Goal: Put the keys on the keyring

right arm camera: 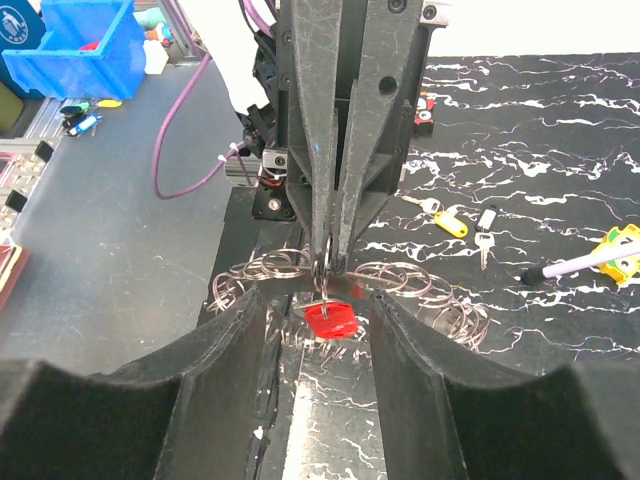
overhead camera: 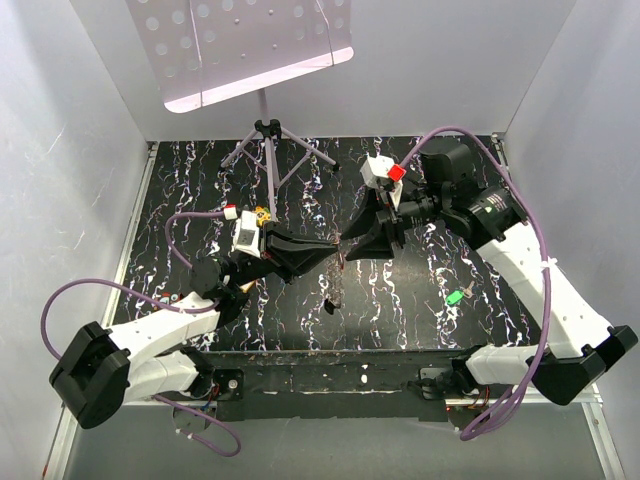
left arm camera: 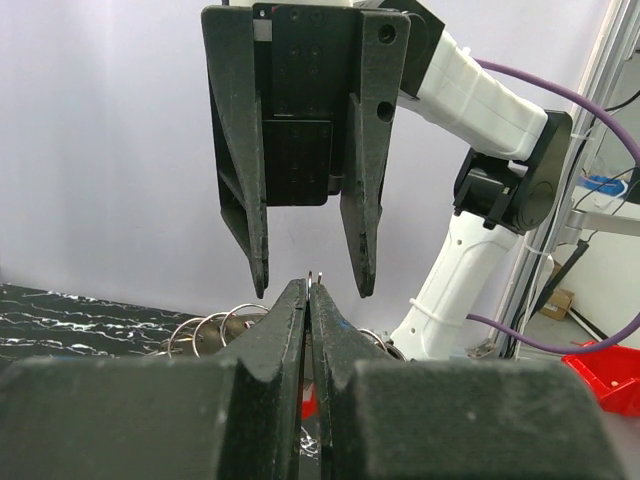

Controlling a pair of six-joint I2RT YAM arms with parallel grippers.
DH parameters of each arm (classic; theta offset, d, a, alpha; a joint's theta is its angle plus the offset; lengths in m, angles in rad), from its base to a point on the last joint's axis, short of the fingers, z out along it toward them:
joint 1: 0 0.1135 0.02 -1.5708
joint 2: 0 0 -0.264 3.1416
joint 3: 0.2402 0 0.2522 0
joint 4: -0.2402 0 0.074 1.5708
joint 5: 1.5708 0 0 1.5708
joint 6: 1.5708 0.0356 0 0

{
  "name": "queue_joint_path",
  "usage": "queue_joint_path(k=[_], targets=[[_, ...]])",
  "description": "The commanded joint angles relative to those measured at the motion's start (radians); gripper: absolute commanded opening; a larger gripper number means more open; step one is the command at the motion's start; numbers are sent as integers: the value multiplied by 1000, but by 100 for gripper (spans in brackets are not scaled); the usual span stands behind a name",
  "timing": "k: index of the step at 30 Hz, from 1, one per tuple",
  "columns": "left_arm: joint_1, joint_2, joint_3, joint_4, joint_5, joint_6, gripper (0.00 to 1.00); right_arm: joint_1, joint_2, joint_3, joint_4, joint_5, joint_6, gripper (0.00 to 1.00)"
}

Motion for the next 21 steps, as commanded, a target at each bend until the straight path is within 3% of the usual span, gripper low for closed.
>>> queue_joint_path(k=[1, 10, 21], targets=[[1, -1, 36, 60, -3, -8, 0, 15, -1, 30, 57, 6, 27, 51], [1, -9, 14, 74, -51, 1, 0, 33, 8, 21, 71, 22, 39, 37], [-2, -10, 6, 72, -95, 1, 0, 38, 13, 14, 102, 40, 70, 27]])
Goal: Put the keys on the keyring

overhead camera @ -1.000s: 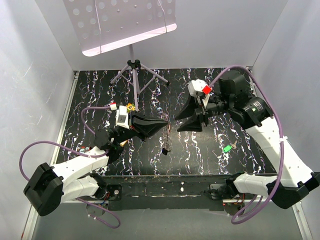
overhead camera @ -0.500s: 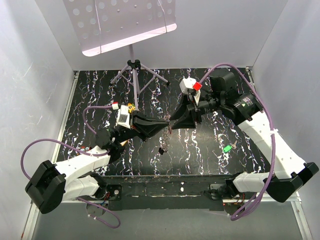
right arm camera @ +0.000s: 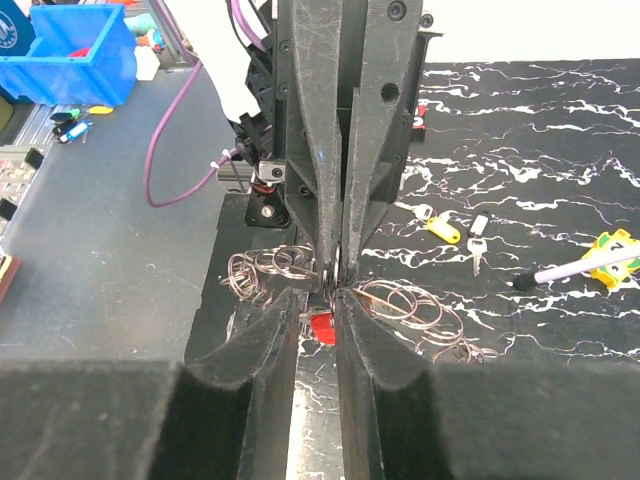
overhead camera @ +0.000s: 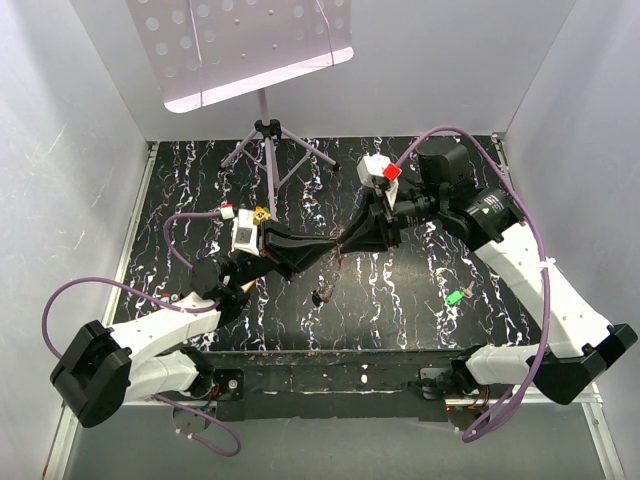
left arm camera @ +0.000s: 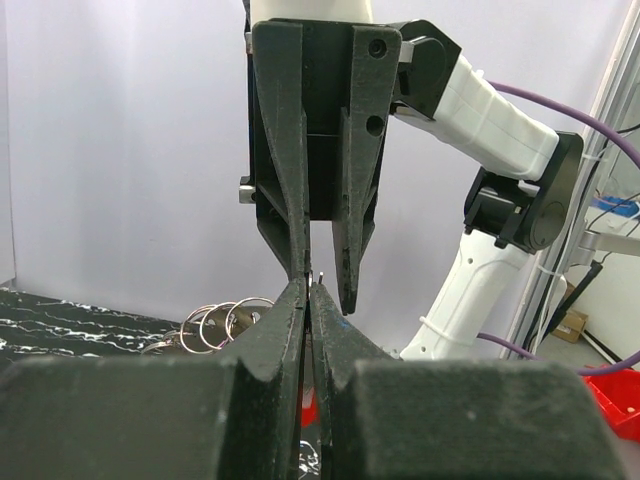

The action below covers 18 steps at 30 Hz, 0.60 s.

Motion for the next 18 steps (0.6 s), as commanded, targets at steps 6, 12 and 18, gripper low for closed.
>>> queue_joint_path(k=[6, 12, 18], targets=[[-8, -35, -3, 31, -74, 20, 0, 15, 17, 20, 75, 26, 47, 26], [-11, -40, -4, 21, -87, 27, 0, 20, 25, 31, 84, 36, 56, 11], [-12, -44, -6, 4, -79, 27, 0, 19, 22, 31, 95, 28, 89, 1]])
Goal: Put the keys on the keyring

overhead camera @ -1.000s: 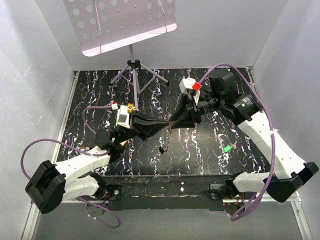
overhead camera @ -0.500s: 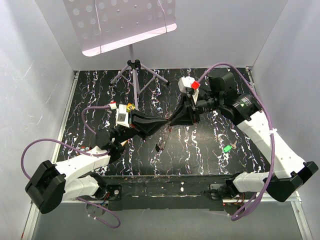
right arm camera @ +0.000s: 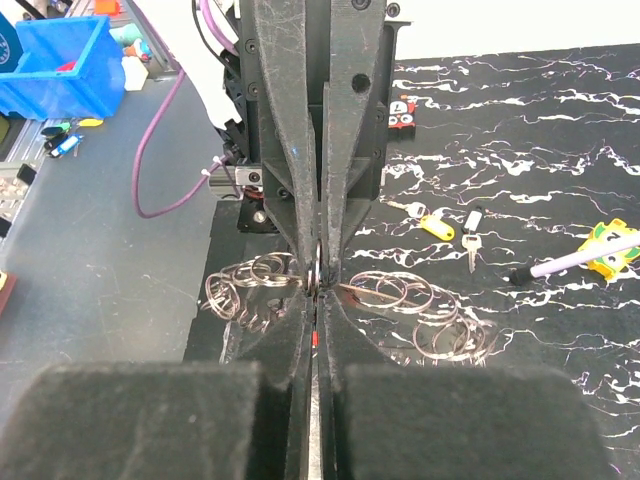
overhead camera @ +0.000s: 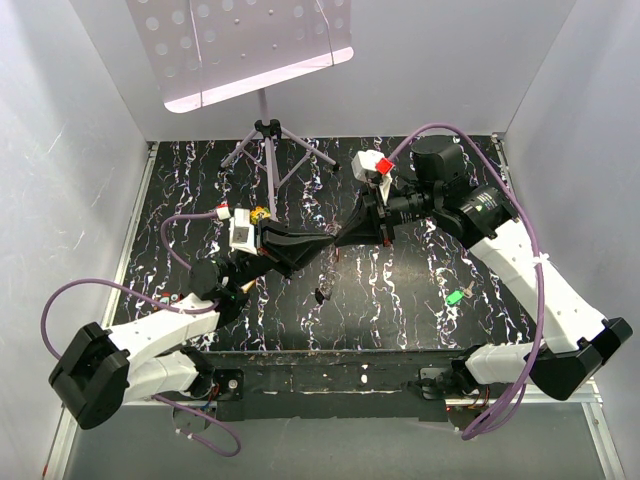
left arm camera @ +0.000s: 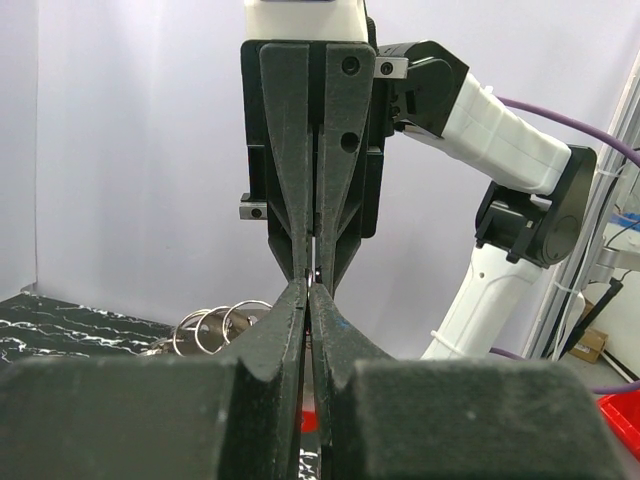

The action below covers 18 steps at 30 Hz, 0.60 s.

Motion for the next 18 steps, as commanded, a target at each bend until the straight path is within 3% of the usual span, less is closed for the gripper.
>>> queue_joint_path(k=[1, 7, 12, 15, 18], targets=[[-7, -33, -3, 4, -26, 14, 0, 7, -5, 32, 40, -18, 31, 1], [-7, -82, -5, -109, -19, 23, 0, 1, -26, 5, 8, -29, 2, 1], [-6, -149, 0, -233, 3, 52, 22, -9, -41, -20, -9, -25, -11, 1], [-7, -177, 1, -296, 9, 69, 48, -9, -43, -27, -12, -26, -14, 1], [-6, -201, 3, -342, 4, 81, 58, -9, -44, -27, -23, -26, -26, 1]])
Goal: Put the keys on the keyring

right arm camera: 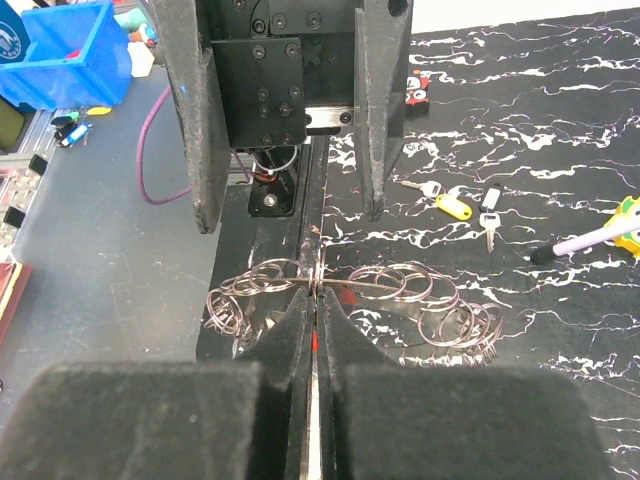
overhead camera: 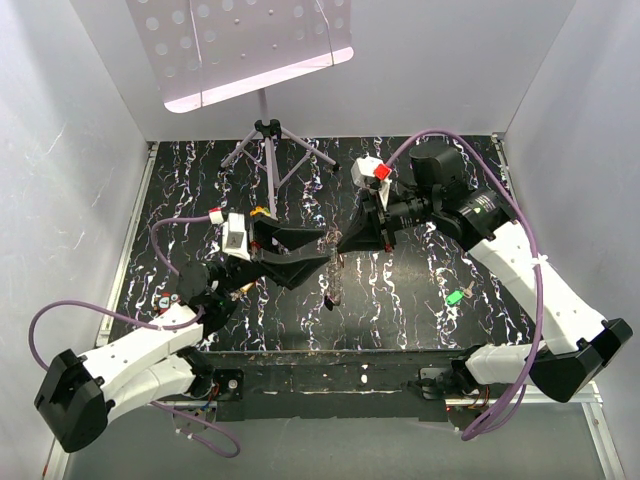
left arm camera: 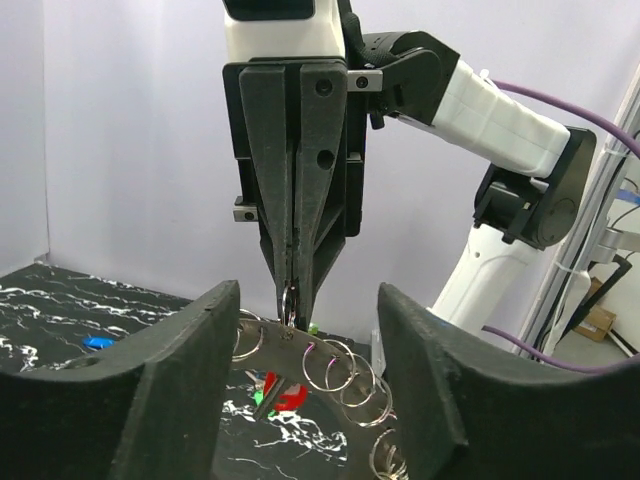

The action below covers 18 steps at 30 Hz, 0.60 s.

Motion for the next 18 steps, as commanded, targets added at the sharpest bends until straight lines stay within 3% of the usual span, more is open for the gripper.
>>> queue_joint_path(k=[1, 3, 7, 12, 15, 18], targets=[[-4, -50, 6, -129, 2, 40, 62, -4, -33, 10, -3, -22, -33, 1], [-3, -84, 30, -239, 6, 91, 70, -4, -36, 9, -54, -14, -91, 1], [-1, -153, 153, -651, 40, 276, 86, -1, -21, 50, -291, 47, -349, 1], [-1, -123, 365, -1153, 107, 520, 94, 6, 48, 188, -615, 199, -646, 1], [-1, -72, 438, -1281, 162, 612, 95, 9, 111, 294, -785, 276, -736, 1], [-1, -11, 457, -1261, 213, 636, 90, 13, 148, 351, -865, 311, -764, 1]])
